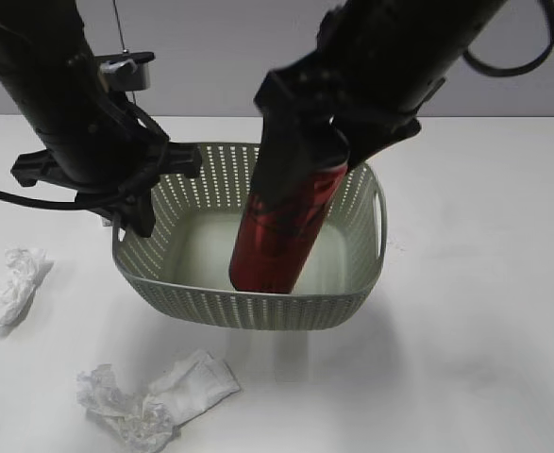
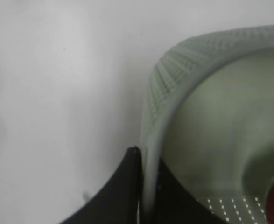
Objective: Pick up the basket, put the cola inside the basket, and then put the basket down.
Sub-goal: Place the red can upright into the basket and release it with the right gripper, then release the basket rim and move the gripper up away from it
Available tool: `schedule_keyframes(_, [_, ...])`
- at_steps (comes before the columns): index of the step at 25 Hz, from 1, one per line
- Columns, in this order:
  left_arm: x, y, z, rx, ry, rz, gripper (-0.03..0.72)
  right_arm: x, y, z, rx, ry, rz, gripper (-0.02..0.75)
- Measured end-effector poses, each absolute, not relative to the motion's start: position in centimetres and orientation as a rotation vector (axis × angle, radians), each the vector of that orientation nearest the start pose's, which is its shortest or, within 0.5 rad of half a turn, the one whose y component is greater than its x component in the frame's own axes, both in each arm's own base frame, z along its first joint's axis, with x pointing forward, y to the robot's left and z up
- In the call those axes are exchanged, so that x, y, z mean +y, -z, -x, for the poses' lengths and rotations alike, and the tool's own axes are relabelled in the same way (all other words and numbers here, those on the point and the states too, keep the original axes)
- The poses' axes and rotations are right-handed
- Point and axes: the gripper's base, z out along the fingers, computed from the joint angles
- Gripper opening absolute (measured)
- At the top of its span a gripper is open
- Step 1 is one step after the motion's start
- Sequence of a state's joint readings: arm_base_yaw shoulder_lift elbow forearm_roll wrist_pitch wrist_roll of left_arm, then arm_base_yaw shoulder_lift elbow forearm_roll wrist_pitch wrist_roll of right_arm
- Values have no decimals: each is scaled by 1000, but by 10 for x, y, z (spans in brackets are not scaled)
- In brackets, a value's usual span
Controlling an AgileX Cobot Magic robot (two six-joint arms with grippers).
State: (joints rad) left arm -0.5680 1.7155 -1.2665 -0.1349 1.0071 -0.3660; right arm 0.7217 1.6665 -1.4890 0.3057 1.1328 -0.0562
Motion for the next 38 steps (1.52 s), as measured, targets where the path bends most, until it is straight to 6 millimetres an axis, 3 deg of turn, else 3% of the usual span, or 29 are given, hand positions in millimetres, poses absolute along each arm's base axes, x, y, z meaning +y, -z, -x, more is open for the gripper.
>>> schedule_keyframes(4, [-191,-240,-281,2993,300,-213,-4,259,-290,-253,2755,-499,1018,501])
schedule_keyframes(9, [-191,-240,-281,2991,287,-219,-4,260,-288,-256,2750,-475,1036,523])
schedule_keyframes(14, [-191,-240,-281,2988,289,-219,-4,262,-304,-259,2704,-488,1052,632])
schedule_keyframes(20, [-191,-240,-281,2988,289,-219,-4,265,-335,-265,2606,-487,1050,640])
schedule_keyframes(24, [-191,-240,-281,2989,288,-219,-4,258,-354,-274,2508,-331,1053,638])
schedule_keyframes(30, [-191,-240,-281,2991,287,-219,-4,219,-361,-306,2490,-59,907,630])
schedule_keyframes(38, [-190,-240,-279,3019,272,-223,-4,112,-361,-359,2610,23,480,605])
